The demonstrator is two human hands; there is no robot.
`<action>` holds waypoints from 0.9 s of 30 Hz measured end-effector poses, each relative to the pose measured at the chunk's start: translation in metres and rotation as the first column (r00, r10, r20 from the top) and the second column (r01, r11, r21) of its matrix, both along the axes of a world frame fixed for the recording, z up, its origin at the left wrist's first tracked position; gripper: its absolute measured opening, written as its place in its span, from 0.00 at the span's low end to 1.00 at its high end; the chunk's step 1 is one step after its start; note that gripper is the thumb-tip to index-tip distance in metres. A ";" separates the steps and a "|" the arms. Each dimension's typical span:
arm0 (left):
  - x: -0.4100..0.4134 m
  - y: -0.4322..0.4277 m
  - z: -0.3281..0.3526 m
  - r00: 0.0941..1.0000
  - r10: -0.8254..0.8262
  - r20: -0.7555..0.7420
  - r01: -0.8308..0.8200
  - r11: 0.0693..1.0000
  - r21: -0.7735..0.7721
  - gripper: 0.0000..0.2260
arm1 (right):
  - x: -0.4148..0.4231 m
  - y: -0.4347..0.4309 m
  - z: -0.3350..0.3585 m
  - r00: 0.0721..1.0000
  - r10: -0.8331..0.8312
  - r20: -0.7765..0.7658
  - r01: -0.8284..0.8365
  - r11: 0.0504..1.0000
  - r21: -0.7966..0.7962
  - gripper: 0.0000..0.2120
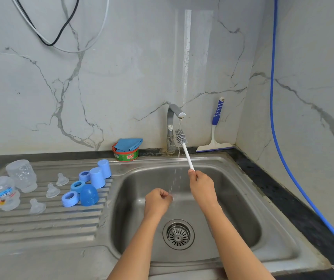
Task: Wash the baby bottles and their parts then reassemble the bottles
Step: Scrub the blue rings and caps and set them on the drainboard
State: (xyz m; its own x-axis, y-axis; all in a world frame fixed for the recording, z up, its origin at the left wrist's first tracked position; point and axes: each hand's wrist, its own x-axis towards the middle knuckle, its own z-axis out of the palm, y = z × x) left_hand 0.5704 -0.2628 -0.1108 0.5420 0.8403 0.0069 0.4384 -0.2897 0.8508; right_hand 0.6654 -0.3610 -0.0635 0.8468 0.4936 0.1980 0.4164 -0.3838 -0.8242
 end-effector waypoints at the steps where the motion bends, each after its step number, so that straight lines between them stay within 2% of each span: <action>1: 0.000 0.000 0.000 1.000 -0.002 0.000 0.002 1.000 -0.002 0.03 | 0.000 0.001 0.001 1.000 0.004 -0.009 -0.004 1.000 0.000 0.19; 12: -0.001 -0.001 0.002 1.000 -0.003 -0.003 0.003 1.000 -0.006 0.03 | -0.008 0.010 0.007 0.989 0.070 -0.128 -0.068 0.997 0.026 0.19; 15: -0.003 -0.002 0.003 1.000 -0.001 0.003 0.001 1.000 -0.021 0.02 | -0.005 0.002 0.011 0.965 0.037 -0.259 -0.041 0.999 -0.012 0.18; 17: -0.005 -0.002 0.004 1.000 -0.003 0.005 0.003 1.000 -0.030 0.01 | -0.003 -0.009 0.011 0.931 0.001 -0.366 -0.042 0.994 -0.103 0.16; 19: -0.006 -0.003 0.006 1.000 -0.001 0.013 0.002 0.999 -0.039 0.01 | -0.001 -0.023 0.012 0.913 -0.027 -0.408 -0.035 0.989 -0.143 0.16; 22: -0.006 -0.007 0.014 0.999 -0.009 0.037 0.010 0.999 -0.036 0.00 | -0.001 -0.047 0.021 0.956 -0.040 -0.289 0.000 0.990 -0.138 0.15; 25: -0.007 -0.015 0.019 0.998 -0.035 0.045 0.036 0.999 -0.019 0.01 | -0.011 -0.072 0.034 0.997 -0.075 -0.031 0.068 0.982 -0.174 0.16; 27: -0.009 -0.025 0.018 0.998 -0.054 0.036 0.055 0.998 -0.021 0.01 | -0.016 -0.084 0.032 0.970 -0.146 0.195 0.196 0.943 -0.267 0.13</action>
